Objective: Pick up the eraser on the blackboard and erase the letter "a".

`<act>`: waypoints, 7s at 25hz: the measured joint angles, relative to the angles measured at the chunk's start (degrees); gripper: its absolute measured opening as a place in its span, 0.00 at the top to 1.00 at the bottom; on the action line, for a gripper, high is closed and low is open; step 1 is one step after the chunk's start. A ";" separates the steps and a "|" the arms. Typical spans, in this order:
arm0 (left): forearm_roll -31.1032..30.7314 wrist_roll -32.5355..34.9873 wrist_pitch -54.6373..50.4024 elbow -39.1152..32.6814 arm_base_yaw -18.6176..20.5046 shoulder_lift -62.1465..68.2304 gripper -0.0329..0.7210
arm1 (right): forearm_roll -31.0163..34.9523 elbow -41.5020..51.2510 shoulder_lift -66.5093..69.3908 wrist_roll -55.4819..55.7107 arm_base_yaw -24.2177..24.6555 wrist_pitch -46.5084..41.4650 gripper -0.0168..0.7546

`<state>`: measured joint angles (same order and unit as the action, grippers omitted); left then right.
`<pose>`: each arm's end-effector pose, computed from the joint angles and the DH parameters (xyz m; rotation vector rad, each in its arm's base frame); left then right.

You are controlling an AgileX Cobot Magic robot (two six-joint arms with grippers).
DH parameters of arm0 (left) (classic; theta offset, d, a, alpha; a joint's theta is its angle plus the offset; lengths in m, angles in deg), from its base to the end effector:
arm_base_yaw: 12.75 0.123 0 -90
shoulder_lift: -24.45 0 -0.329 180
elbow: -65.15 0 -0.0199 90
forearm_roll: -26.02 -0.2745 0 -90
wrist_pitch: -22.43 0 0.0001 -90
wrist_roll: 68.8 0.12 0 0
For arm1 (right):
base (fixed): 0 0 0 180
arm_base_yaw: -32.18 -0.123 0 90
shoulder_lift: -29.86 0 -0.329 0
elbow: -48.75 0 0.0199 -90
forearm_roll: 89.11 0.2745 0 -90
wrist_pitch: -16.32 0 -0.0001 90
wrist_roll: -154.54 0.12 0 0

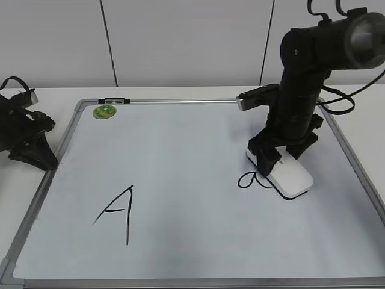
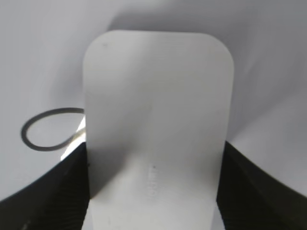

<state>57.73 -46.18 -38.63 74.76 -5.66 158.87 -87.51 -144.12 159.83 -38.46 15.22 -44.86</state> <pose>0.4669 0.0024 0.1111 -0.0410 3.0288 -0.7386 0.4471 0.1394 0.1479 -0.7847 3.0116 0.0400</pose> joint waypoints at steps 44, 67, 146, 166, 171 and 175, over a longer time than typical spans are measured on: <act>0.49 0.00 0.00 0.00 0.00 0.12 0.90 | -2.19 -7.30 2.54 -0.66 -1.27 -5.50 0.29; -0.54 0.00 -0.16 0.00 1.18 0.22 0.90 | -0.16 -6.46 -11.69 5.11 12.38 -8.86 0.29; -12.02 -11.27 -7.98 16.28 -0.04 -8.81 0.31 | 1.20 -14.96 -19.10 8.67 17.55 -9.69 0.21; -19.46 -16.47 -10.48 5.89 -15.02 -46.27 0.32 | -1.17 18.18 -57.84 6.61 17.55 -10.38 0.21; -19.64 -17.64 -10.52 -9.88 -15.61 -59.88 0.32 | -1.06 22.93 -66.32 6.97 17.55 -10.42 0.21; -20.17 -17.75 -10.73 -22.36 -15.61 -71.51 0.32 | -0.40 26.47 -74.23 9.22 17.55 -10.72 0.21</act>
<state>37.56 -63.93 -49.36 52.39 -21.27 87.36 -87.91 -117.65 85.60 -29.24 32.77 -55.58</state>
